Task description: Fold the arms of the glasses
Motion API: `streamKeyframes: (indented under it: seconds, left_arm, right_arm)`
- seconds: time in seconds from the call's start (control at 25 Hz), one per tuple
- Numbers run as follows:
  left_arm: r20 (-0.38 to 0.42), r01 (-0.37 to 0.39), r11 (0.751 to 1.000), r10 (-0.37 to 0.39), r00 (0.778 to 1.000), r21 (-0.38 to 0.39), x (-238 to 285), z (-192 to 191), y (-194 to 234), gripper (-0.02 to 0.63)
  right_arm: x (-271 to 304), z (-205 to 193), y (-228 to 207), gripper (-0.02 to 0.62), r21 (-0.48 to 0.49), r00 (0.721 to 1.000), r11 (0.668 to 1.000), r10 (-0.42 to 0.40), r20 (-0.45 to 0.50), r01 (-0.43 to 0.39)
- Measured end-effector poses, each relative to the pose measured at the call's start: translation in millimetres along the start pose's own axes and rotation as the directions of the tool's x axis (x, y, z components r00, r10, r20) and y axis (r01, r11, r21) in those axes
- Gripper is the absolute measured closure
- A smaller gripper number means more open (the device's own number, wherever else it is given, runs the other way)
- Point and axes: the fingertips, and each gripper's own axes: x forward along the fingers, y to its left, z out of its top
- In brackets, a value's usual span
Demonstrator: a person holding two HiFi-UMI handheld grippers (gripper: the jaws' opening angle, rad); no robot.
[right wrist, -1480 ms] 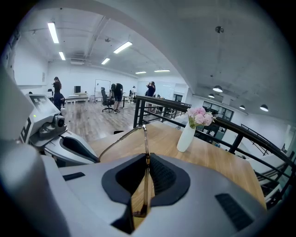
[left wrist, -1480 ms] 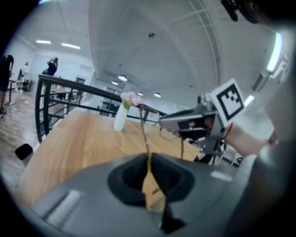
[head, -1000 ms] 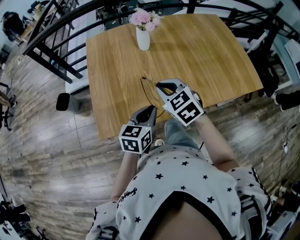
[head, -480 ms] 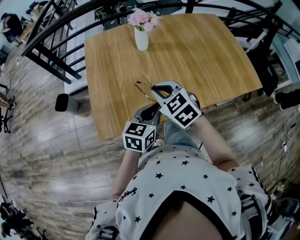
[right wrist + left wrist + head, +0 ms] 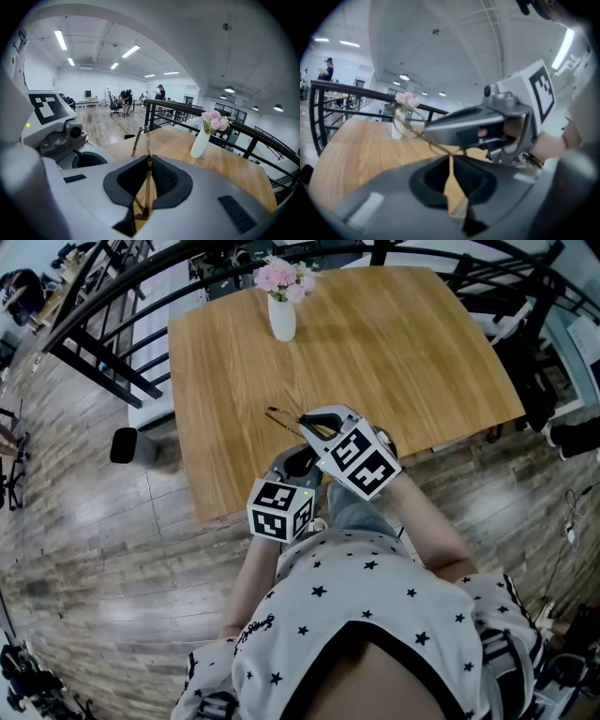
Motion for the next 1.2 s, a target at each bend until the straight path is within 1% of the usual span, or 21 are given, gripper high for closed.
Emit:
streamKeyframes:
  seconds: [0.36, 0.68, 1.0, 1.2]
  left_arm:
    - [0.007, -0.006, 1.000, 0.007, 1.000, -0.008, 0.3, 1.1, 1.1, 0.578]
    - [0.014, -0.011, 1.000, 0.011, 1.000, -0.020, -4.0, 2.8, 3.0, 0.575]
    - [0.029, -0.046, 0.998, 0.048, 0.998, -0.043, -13.0, 2.5, 14.5, 0.548]
    - [0.041, -0.071, 0.996, 0.074, 0.996, -0.058, -19.8, 0.9, 22.9, 0.521]
  right_arm:
    - [1.3, 0.4, 1.8, 0.561, -0.005, 1.000, 1.000, 0.007, 0.004, -0.007]
    - [1.1, -0.7, -2.1, 0.561, -0.010, 1.000, 1.000, -0.004, 0.003, 0.004]
    - [-1.0, -4.6, -16.3, 0.561, 0.004, 0.999, 0.999, -0.032, 0.002, 0.032]
    - [-2.7, -5.9, -26.4, 0.561, 0.014, 0.999, 0.999, -0.051, 0.005, 0.051]
